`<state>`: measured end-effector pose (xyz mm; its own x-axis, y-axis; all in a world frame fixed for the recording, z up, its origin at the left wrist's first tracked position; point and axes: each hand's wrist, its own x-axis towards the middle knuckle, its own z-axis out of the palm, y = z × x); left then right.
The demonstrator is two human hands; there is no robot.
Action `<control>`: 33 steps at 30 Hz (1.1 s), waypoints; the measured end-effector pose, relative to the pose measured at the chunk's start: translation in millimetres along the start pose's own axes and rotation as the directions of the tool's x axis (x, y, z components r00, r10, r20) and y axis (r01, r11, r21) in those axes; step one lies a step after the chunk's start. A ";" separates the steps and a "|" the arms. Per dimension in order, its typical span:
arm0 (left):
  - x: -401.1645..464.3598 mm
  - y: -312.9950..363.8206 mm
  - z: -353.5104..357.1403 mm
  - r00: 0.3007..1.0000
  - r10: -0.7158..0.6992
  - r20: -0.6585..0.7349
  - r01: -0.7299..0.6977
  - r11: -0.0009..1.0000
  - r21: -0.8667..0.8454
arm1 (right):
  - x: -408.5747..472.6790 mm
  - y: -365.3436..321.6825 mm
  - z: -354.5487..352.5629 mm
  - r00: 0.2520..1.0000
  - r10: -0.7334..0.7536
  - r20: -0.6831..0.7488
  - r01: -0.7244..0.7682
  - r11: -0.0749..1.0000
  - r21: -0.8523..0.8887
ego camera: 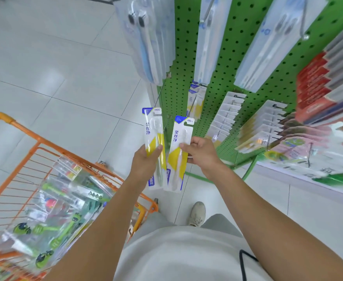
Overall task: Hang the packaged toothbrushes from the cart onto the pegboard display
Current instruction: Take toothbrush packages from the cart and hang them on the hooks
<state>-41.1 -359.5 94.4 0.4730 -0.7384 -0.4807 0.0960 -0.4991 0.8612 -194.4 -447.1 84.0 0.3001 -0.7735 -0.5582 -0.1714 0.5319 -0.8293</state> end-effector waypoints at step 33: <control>11.8 -16.3 -5.2 0.965 0.034 0.260 -0.081 0.982 0.169 | -9.8 13.1 15.6 0.972 0.191 0.134 -0.215 0.958 0.191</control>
<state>-32.5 -357.8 75.5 0.2319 -0.8477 -0.4771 -0.0917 -0.5073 0.8569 -184.9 -427.2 79.1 0.3852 -0.6040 -0.6977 -0.0497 0.7413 -0.6693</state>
